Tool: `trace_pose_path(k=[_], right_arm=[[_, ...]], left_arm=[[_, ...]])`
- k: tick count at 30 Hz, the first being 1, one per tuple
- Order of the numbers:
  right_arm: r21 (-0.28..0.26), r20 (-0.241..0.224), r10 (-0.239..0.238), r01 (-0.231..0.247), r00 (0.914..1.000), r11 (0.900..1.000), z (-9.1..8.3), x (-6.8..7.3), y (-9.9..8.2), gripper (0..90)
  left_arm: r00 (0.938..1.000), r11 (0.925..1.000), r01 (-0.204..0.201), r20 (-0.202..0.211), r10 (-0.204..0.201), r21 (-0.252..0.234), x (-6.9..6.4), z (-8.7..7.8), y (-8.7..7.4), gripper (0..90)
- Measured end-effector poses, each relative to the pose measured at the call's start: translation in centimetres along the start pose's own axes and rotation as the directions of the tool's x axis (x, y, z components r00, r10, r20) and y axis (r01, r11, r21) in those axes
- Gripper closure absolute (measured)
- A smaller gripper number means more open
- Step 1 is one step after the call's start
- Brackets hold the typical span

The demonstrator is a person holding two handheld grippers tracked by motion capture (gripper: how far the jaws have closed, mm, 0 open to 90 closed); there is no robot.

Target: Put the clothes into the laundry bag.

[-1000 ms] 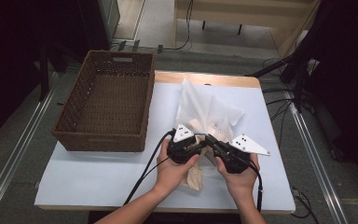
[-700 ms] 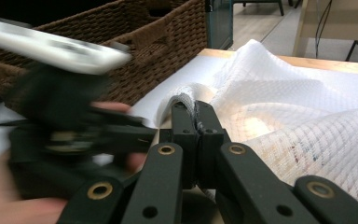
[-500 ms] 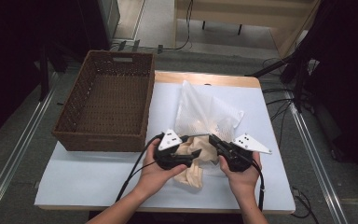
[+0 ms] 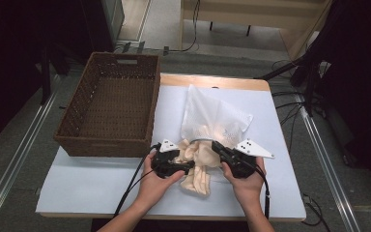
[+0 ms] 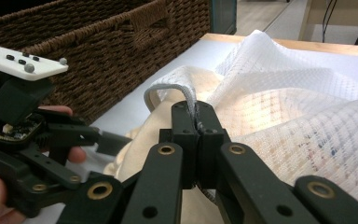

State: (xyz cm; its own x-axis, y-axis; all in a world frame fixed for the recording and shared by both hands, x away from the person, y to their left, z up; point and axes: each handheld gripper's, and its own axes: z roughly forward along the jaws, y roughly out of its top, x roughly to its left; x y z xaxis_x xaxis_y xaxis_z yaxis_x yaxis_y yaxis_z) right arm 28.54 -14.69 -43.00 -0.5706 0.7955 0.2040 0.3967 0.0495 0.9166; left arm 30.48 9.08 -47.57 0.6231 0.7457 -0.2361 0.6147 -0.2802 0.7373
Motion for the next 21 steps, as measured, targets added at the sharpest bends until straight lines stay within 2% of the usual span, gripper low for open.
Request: trace_pose_path(k=[1,2,3,5,6,8,10,13,16,17,20,21], right_arm=[[0.003,-0.003,0.000,0.000,1.0000,1.0000,0.1,0.0,0.0,90.0],[0.006,-0.004,-0.002,0.002,1.0000,1.0000,0.1,0.1,-0.1,90.0],[0.008,-0.005,-0.008,0.008,1.0000,0.9999,0.2,0.0,-0.1,90.0],[0.013,-0.010,-0.006,0.006,0.9999,0.9999,0.3,0.0,-0.2,90.0],[0.014,-0.010,-0.005,0.005,0.9999,0.9999,0.4,0.1,-0.2,90.0],[0.010,-0.009,-0.008,0.008,0.9999,0.9999,0.4,0.2,-0.2,90.0],[0.007,-0.009,-0.017,0.017,0.9998,0.9998,0.4,0.3,-0.2,90.0],[-0.001,-0.010,-0.012,0.012,0.9999,0.9999,0.3,0.6,0.0,90.0],[-0.015,-0.023,-0.006,0.006,0.9997,0.9999,0.0,1.0,0.3,90.0],[-0.019,-0.029,0.001,-0.002,0.9996,0.9998,-0.1,1.1,0.4,90.0],[-0.032,-0.037,0.009,-0.010,0.9993,0.9994,-0.4,1.2,0.8,90.0],[-0.037,-0.040,0.018,-0.019,0.9990,0.9991,-0.4,1.2,0.8,90.0]], left_arm=[[0.9995,0.9996,-0.027,-0.014,0.028,0.004,-0.2,0.1,0.1,48.7],[0.9994,0.9995,-0.029,-0.017,0.030,0.008,-0.2,0.2,0.1,57.1],[0.9999,0.9998,-0.016,-0.002,0.016,0.012,0.2,0.2,0.2,65.3],[0.9983,0.9994,0.031,0.050,-0.031,0.016,0.9,-0.1,0.4,74.9],[0.9982,0.9995,0.028,0.052,-0.029,0.012,0.8,-0.4,0.5,77.7],[0.9989,0.9998,-0.011,0.045,0.012,-0.019,0.0,-1.1,0.6,79.6],[0.9972,0.9970,-0.047,0.056,0.051,-0.062,-1.0,-1.9,0.8,80.3],[0.9897,0.9897,-0.070,0.116,0.085,-0.125,-2.5,-2.8,1.6,80.5],[0.9795,0.9830,-0.122,0.143,0.141,-0.137,-3.6,-2.9,2.5,80.4],[0.9778,0.9821,-0.127,0.149,0.147,-0.139,-3.9,-2.7,2.8,80.4],[0.9774,0.9801,-0.126,0.150,0.149,-0.153,-4.2,-2.2,3.5,80.3],[0.9767,0.9776,-0.143,0.138,0.165,-0.155,-4.2,-1.7,3.8,80.3]])
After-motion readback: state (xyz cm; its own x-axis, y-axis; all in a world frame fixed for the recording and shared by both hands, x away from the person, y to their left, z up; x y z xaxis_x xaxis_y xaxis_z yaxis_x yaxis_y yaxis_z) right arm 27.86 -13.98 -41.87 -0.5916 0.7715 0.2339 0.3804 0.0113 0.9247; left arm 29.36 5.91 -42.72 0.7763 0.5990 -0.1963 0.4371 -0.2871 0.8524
